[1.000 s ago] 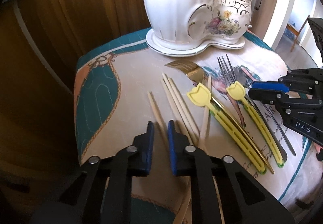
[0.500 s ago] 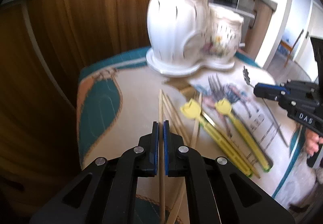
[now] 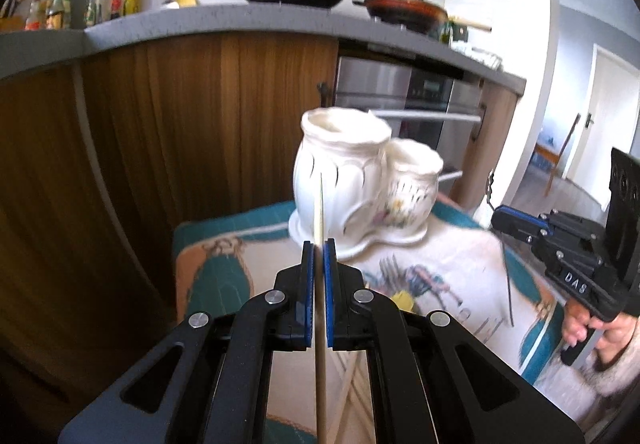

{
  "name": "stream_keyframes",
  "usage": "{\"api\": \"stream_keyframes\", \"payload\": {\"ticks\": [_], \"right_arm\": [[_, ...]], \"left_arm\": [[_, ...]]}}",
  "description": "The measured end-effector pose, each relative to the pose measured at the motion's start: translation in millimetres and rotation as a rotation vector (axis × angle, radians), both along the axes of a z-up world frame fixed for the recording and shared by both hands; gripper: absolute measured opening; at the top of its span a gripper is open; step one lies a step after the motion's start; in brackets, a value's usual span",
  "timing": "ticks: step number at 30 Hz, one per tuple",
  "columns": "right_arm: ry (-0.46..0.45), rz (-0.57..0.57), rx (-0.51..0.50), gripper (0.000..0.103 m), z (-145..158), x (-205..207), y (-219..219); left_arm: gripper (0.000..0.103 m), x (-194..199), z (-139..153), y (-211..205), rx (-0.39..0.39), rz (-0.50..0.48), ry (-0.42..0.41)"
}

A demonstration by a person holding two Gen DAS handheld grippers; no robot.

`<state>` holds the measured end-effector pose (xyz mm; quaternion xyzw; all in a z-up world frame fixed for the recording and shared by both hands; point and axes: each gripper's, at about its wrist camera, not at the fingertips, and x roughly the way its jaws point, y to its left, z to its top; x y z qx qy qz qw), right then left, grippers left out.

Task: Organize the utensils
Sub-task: 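Lift and drop the chopstick and flower spoon into the ceramic holder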

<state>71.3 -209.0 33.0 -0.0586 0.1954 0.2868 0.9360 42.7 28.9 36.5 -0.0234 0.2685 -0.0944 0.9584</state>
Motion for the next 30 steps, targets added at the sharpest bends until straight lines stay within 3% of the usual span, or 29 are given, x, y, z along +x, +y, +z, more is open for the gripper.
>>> {"api": "stream_keyframes", "payload": {"ticks": [6, 12, 18, 23, 28, 30], "right_arm": [[-0.062, 0.004, 0.055, 0.003, 33, 15, 5], [-0.074, -0.011, 0.183, 0.003, 76, 62, -1], [-0.107, -0.052, 0.299, 0.003, 102, 113, 3], [-0.137, -0.135, 0.340, 0.003, 98, 142, 9], [-0.147, -0.217, 0.339, 0.003, 73, 160, 14], [-0.118, -0.219, 0.338, 0.003, 62, 166, 14]], "left_arm": [[0.005, 23, 38, -11, -0.036, -0.039, -0.086], [0.005, 59, 83, -24, -0.062, -0.064, -0.194], [0.005, 112, 116, -30, -0.094, -0.019, -0.300], [0.005, 134, 115, -34, -0.087, 0.055, -0.401], [0.005, 158, 92, -34, -0.058, 0.133, -0.417], [0.005, 160, 83, -29, -0.080, 0.135, -0.401]]}}
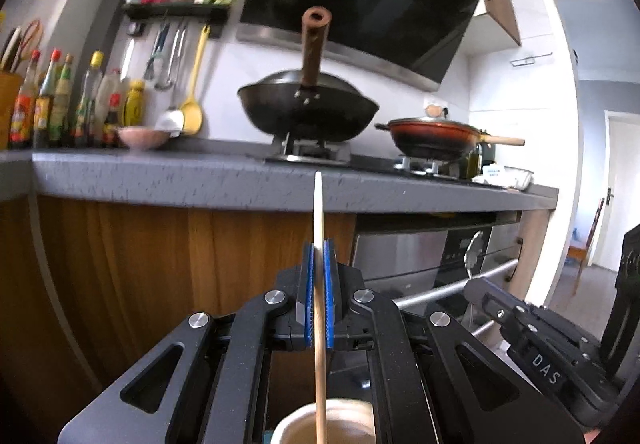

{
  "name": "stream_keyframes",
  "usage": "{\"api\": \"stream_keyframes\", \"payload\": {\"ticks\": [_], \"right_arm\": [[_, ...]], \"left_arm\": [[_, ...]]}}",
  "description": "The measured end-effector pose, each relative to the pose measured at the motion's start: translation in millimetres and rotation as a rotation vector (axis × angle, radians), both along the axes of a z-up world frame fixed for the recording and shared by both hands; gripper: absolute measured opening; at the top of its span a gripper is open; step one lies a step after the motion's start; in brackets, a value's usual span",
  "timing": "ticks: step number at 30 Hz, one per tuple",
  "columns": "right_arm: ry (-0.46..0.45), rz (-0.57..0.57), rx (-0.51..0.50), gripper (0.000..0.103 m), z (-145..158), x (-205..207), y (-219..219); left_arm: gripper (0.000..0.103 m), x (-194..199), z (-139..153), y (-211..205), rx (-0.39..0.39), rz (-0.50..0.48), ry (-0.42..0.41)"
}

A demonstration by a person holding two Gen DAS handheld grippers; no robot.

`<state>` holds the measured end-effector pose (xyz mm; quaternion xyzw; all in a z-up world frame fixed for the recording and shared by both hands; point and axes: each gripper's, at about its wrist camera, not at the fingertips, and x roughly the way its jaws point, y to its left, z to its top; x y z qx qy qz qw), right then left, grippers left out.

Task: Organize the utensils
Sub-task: 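Lift and drop the chopstick and flower spoon into the ceramic holder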

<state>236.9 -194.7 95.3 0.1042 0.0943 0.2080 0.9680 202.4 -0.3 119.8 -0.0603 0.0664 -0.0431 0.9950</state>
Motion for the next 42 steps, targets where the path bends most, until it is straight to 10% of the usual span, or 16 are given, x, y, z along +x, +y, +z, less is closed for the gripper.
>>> {"api": "stream_keyframes", "payload": {"ticks": [22, 28, 38, 42], "right_arm": [[0.138, 0.036, -0.063, 0.003, -54, -31, -12], [0.167, 0.044, -0.050, 0.005, -57, -30, -15], [0.146, 0.057, -0.009, 0.057, -47, -47, -32], [0.133, 0.073, -0.015, 0.083, -40, -64, -38]], "left_arm": [[0.005, -38, -58, 14, 0.045, -0.036, 0.237], [0.020, -40, -61, 16, 0.044, -0.024, 0.245], [0.052, -61, -55, 23, 0.030, -0.011, 0.249], [0.081, -79, -53, 27, 0.020, -0.009, 0.248]]}}
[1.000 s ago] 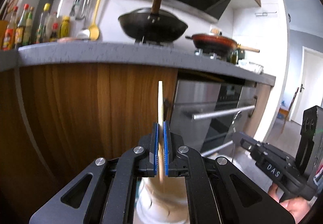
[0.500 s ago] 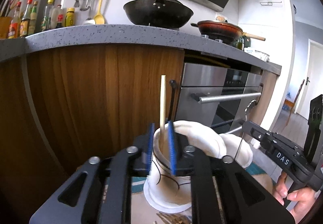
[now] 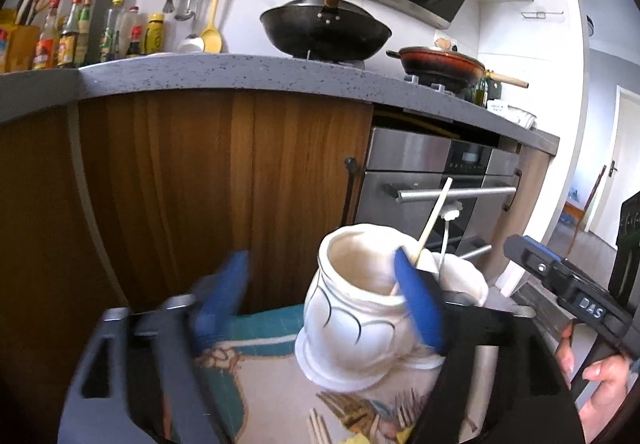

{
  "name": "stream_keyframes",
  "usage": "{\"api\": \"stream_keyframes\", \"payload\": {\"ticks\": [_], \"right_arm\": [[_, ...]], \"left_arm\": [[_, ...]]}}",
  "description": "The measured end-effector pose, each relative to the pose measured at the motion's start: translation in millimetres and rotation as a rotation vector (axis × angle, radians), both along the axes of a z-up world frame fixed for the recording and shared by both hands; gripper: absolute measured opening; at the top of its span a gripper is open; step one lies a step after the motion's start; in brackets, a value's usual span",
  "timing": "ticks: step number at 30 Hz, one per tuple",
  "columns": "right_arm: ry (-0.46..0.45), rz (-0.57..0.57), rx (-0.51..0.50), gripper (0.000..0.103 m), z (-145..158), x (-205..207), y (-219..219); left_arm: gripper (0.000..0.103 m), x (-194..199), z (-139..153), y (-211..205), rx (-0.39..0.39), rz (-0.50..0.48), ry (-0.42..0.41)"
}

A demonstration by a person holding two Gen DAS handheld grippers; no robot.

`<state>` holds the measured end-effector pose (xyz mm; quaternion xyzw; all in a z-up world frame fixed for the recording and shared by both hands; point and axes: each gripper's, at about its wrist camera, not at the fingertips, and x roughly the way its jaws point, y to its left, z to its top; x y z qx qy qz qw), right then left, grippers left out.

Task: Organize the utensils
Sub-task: 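Lift and drop the chopstick and flower spoon into the ceramic holder, then withdraw both tools back toward the remaining utensils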

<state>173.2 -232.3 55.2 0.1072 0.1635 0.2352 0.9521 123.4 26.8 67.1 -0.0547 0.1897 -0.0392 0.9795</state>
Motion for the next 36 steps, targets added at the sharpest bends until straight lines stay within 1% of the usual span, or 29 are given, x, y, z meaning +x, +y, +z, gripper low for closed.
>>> {"api": "stream_keyframes", "payload": {"ticks": [1, 2, 3, 6, 9, 14, 20, 24, 27, 36], "right_arm": [[-0.006, 0.004, 0.000, 0.087, 1, -4, -1], [-0.017, 0.009, 0.000, 0.095, 3, -12, -3], [-0.025, 0.011, -0.003, 0.098, 4, -18, -5], [-0.034, -0.002, -0.041, 0.098, 5, -35, -7], [-0.025, -0.019, -0.067, 0.098, 3, -46, -10], [-0.008, -0.032, -0.090, 0.098, -4, -62, -15], [0.059, -0.021, -0.115, 0.098, -21, -69, -14], [0.100, -0.014, -0.135, 0.098, -33, -71, -10], [0.109, -0.005, -0.152, 0.098, -39, -74, -8], [0.139, 0.016, -0.186, 0.098, -49, -76, -2]], "left_arm": [[0.081, -5, 1, 1, 0.002, -0.006, -0.001], [0.084, -9, 2, 1, 0.008, -0.007, 0.003], [0.088, -13, 2, 1, 0.015, -0.008, 0.007], [0.093, -28, 0, 0, 0.036, -0.003, 0.015], [0.096, -41, -5, 0, 0.051, -0.003, 0.039], [0.097, -58, -21, -3, 0.090, -0.019, 0.086], [0.097, -75, -49, -8, 0.152, -0.045, 0.170], [0.097, -82, -67, -11, 0.193, -0.056, 0.228], [0.097, -85, -77, -11, 0.208, -0.066, 0.259], [0.097, -81, -99, -12, 0.228, -0.099, 0.354]]}}
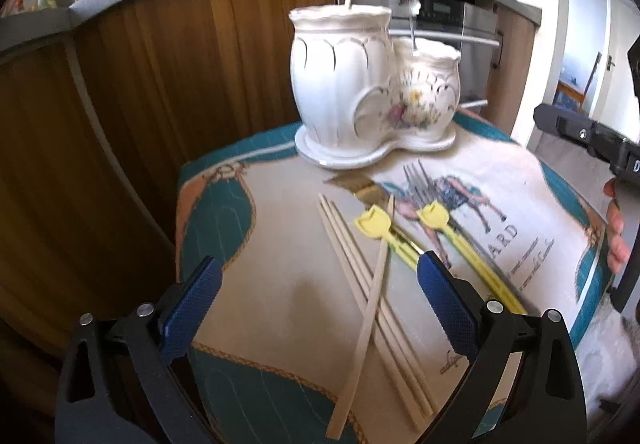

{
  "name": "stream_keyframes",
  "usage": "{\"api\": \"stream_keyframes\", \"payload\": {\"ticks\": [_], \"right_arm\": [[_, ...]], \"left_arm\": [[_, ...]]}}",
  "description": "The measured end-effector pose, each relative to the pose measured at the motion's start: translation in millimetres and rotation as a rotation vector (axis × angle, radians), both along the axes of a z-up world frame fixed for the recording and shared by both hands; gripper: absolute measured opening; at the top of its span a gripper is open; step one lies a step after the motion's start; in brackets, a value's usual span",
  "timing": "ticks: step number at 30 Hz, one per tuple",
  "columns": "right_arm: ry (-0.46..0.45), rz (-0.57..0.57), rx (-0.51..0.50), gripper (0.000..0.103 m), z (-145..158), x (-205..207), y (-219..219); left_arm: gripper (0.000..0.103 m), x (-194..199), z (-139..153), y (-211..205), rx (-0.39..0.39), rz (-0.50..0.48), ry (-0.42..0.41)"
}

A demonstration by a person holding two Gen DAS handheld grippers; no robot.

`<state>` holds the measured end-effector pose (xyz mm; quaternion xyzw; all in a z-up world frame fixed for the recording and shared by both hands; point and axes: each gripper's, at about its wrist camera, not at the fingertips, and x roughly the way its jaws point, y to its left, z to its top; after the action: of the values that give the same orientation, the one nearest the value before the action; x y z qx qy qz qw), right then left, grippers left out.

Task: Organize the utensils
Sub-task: 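Withdraw both tools back toward the remaining utensils, then grasp a chopstick with the left tool while the right tool grasps a yellow-handled spoon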

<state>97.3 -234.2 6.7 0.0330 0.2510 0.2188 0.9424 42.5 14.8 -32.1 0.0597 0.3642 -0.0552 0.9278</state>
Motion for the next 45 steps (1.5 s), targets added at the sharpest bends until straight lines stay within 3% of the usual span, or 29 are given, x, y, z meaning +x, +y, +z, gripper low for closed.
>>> {"api": "stream_keyframes", "payload": {"ticks": [4, 8, 15, 17, 26, 29, 31, 41, 45], "right_arm": [[0.004, 0.007, -0.012, 0.098, -1, 0, 2], [0.014, 0.011, -0.024, 0.098, -3, 1, 4], [0.020, 0.026, -0.044, 0.098, -6, 0, 7], [0.021, 0.025, -0.042, 0.098, -6, 0, 6], [0.043, 0.032, -0.040, 0.098, -9, 4, 4], [0.051, 0.040, -0.050, 0.098, -10, 4, 6], [0.058, 0.051, -0.057, 0.098, -12, 4, 8], [0.112, 0.153, -0.090, 0.098, -17, -4, 35], [0.149, 0.209, -0.126, 0.088, -21, -6, 55]], "left_arm": [[0.092, 1, -5, -4, 0.005, -0.035, 0.034], [0.061, 4, -9, -15, 0.010, -0.092, 0.074], [0.023, 12, -16, -40, 0.083, -0.188, 0.119], [0.018, 17, -19, -42, 0.092, -0.195, 0.139], [0.017, 32, -26, -48, 0.120, -0.230, 0.170], [0.007, 35, -28, -48, 0.114, -0.211, 0.179], [0.007, 35, -27, -47, 0.104, -0.202, 0.174], [0.007, 23, -5, -21, -0.040, -0.084, 0.105], [0.007, 16, 0, -11, -0.059, -0.072, 0.093]]}}
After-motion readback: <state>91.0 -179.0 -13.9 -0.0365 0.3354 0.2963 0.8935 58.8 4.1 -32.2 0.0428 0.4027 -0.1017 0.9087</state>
